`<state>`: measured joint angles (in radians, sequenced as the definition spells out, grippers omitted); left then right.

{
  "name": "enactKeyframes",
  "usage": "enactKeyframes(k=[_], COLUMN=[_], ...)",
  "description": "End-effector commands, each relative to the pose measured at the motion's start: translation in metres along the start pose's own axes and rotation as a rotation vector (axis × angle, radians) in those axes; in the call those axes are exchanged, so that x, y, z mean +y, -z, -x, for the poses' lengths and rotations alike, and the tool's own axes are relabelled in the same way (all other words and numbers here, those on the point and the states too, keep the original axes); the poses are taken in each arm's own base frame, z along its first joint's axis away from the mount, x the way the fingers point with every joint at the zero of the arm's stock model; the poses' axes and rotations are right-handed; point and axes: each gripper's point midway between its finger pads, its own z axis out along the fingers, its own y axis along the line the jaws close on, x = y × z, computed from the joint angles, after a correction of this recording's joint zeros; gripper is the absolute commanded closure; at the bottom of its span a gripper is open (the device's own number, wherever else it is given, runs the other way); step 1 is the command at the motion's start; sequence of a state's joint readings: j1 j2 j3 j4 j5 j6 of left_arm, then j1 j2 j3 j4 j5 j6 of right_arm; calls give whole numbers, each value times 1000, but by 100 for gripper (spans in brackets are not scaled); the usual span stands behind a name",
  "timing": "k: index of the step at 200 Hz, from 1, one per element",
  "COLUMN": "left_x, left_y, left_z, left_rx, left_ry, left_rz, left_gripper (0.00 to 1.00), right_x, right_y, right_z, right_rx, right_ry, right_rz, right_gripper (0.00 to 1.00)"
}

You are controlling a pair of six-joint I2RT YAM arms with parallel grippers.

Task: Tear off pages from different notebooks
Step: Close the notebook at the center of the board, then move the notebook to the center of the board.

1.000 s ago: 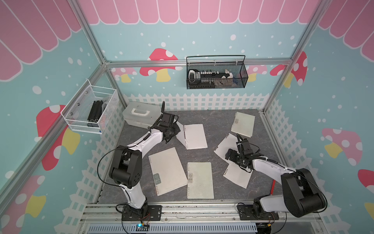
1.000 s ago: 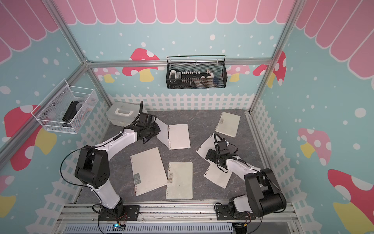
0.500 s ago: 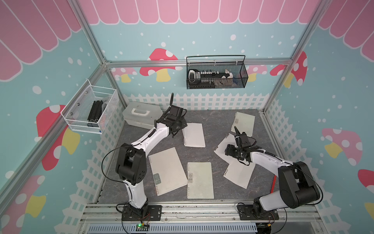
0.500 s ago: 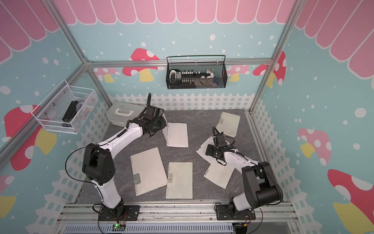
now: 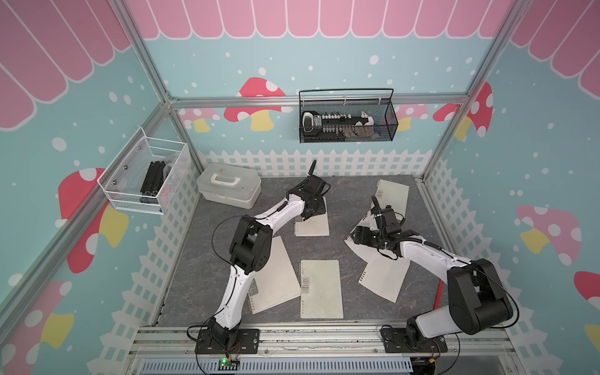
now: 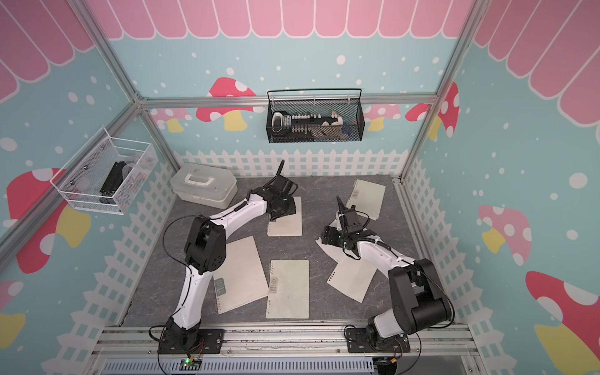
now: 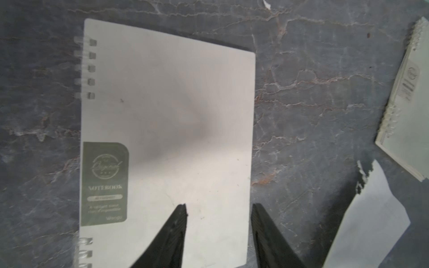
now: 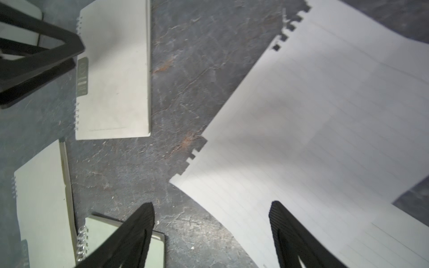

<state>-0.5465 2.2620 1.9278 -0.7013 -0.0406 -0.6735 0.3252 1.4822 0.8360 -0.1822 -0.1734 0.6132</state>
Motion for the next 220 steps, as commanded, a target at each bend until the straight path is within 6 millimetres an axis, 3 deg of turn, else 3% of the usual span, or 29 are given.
enactKeyframes(k=[1, 12, 17, 37, 50, 60, 90, 132, 167, 180, 188, 203, 220], left_x=[21, 38, 48, 105, 148, 177, 227, 248, 253, 250, 248, 240, 226], left_y=[57, 83, 95, 133, 148, 152, 162, 171, 171, 169, 169, 167, 168], left_z=[12, 9, 6, -10, -24, -41, -74, -93, -96, -97, -97, -99, -101], left_rx=[-86, -142, -163, -222, -240, -237, -236, -253, -264, -255, -250, -237, -234], left_ry=[33, 51, 62, 143, 230, 285, 400, 443, 464, 466, 469, 467, 432], left_rz=[21, 15, 17, 78, 122, 148, 170, 178, 166, 151, 134, 88, 36], left_gripper=[43, 36, 27, 10, 5, 3, 1, 1, 1, 1, 1, 1, 1], right_x=[54, 75, 83, 107, 109, 98, 84, 88, 114, 127, 140, 159, 169], right_y=[-16, -31, -37, -63, -79, -98, -127, -164, -198, -212, -220, -218, -195], right_z=[9, 5, 5, 0, 1, -7, -6, 2, 18, 26, 30, 40, 57], right_rx=[-1, 35, 39, 75, 92, 139, 188, 209, 190, 185, 183, 185, 150], right_ry=[131, 191, 220, 335, 397, 440, 551, 573, 581, 606, 627, 636, 624], right_rz=[116, 119, 108, 59, -13, -105, -294, -346, -309, -262, -204, -154, -154], right_gripper=[19, 18, 17, 13, 13, 13, 9, 7, 11, 25, 23, 20, 19])
